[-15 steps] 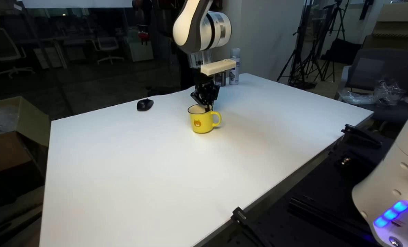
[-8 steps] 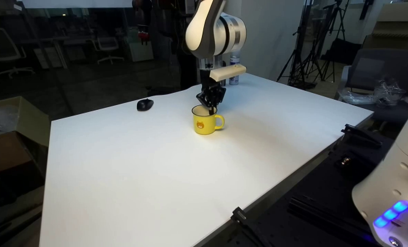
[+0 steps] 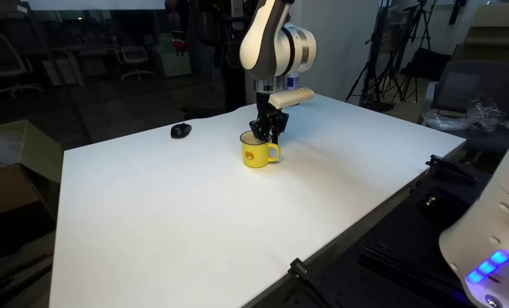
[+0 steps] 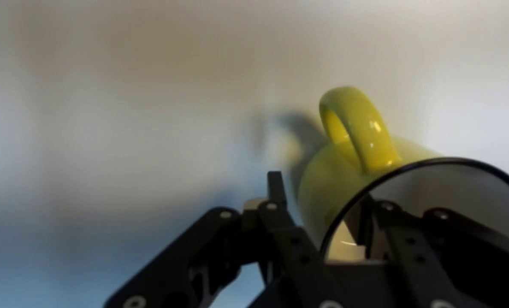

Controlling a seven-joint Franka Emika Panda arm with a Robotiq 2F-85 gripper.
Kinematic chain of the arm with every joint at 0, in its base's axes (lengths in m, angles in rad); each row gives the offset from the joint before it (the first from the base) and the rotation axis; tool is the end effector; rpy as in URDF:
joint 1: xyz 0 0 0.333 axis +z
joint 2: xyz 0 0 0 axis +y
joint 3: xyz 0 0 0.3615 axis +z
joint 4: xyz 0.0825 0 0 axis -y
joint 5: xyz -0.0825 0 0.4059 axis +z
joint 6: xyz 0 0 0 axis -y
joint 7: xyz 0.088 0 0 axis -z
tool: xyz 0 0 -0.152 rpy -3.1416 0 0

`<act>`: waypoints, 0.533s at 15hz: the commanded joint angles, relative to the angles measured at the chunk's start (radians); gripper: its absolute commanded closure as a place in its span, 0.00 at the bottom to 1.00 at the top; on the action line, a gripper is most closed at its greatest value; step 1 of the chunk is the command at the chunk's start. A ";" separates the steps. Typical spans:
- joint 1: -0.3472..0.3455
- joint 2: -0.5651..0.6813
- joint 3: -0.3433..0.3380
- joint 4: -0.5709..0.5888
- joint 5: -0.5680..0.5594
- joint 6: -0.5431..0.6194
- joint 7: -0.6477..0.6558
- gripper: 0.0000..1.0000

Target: Move the mug forward.

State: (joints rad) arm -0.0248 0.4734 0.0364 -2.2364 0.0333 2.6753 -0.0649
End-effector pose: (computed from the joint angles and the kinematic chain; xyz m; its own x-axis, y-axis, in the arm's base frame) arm 0.5658 0.0074 0.1282 0.9985 0.0433 -0.0329 0.0422 -0.9986 -0.0327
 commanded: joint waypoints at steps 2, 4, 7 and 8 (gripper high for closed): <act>-0.024 -0.015 0.019 -0.045 0.028 0.035 -0.027 0.23; -0.027 -0.026 0.016 -0.055 0.024 0.047 -0.027 0.11; -0.028 -0.042 0.011 -0.058 0.018 0.072 -0.021 0.00; -0.030 -0.051 0.012 -0.059 0.019 0.082 -0.023 0.00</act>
State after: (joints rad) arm -0.0444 0.4686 0.0430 -2.2693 0.0417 2.7304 -0.0784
